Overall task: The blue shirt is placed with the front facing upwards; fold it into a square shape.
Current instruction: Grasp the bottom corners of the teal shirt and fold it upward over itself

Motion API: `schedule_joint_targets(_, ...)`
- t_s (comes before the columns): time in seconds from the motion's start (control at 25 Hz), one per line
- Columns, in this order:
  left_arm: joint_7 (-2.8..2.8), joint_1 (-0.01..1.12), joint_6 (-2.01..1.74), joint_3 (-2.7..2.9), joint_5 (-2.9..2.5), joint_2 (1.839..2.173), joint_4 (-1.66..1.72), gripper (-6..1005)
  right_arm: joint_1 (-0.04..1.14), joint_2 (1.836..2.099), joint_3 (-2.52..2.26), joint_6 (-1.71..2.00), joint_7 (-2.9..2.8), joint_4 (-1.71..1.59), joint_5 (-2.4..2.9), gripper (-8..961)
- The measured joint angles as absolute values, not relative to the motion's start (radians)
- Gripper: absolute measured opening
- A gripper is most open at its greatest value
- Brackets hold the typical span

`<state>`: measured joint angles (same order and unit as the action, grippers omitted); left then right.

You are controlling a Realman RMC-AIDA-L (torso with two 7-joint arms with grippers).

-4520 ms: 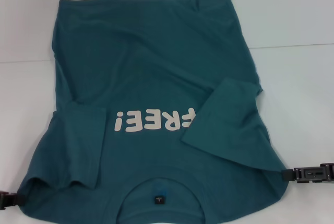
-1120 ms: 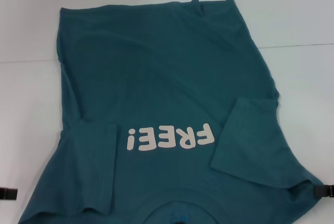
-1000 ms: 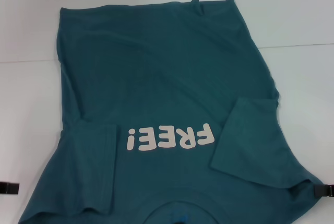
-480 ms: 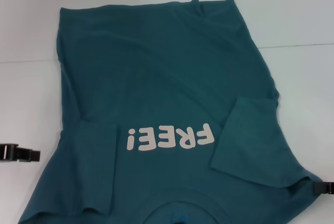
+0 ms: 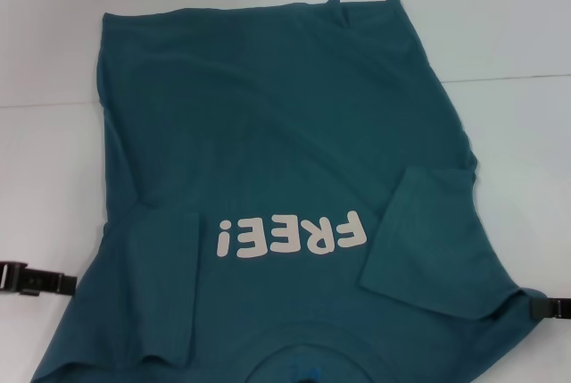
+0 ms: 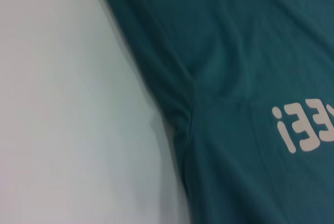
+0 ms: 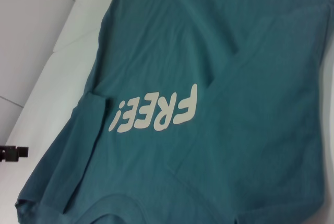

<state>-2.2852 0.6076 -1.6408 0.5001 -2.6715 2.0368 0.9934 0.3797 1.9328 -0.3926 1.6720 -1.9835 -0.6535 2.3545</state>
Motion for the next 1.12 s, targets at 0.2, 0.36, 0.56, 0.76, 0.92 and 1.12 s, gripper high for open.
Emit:
schedule_joint_targets(0.2, -2.287, 0.582, -1.683, 0.500, -2.686, 2.041, 1.014, 707, 0.391, 1.932, -0.393, 1.672, -1.986, -0.654, 2.354, 49)
schedule_joint_targets(0.36, -2.284, 0.575, -1.731, 0.501, -2.728, 2.043, 1.017, 792, 0.399, 1.931, -0.393, 1.672, -1.986, -0.653, 2.355, 49)
schedule_joint_targets(0.56, -2.283, 0.565, -1.765, 0.501, -2.745, 2.046, 1.021, 866, 0.402, 1.931, -0.393, 1.672, -1.986, -0.652, 2.355, 50)
schedule_joint_targets(0.76, -2.281, 0.557, -1.779, 0.501, -2.757, 2.051, 1.020, 919, 0.402, 1.932, -0.393, 1.672, -1.984, -0.651, 2.355, 51)
schedule_joint_targets(0.92, -2.280, 0.554, -1.794, 0.516, -2.767, 2.055, 1.016, 913, 0.402, 1.933, -0.393, 1.671, -1.984, -0.650, 2.355, 52)
schedule_joint_targets(1.12, -2.282, 0.552, -1.796, 0.541, -2.768, 2.062, 1.009, 905, 0.402, 1.934, -0.394, 1.663, -1.982, -0.650, 2.355, 53)
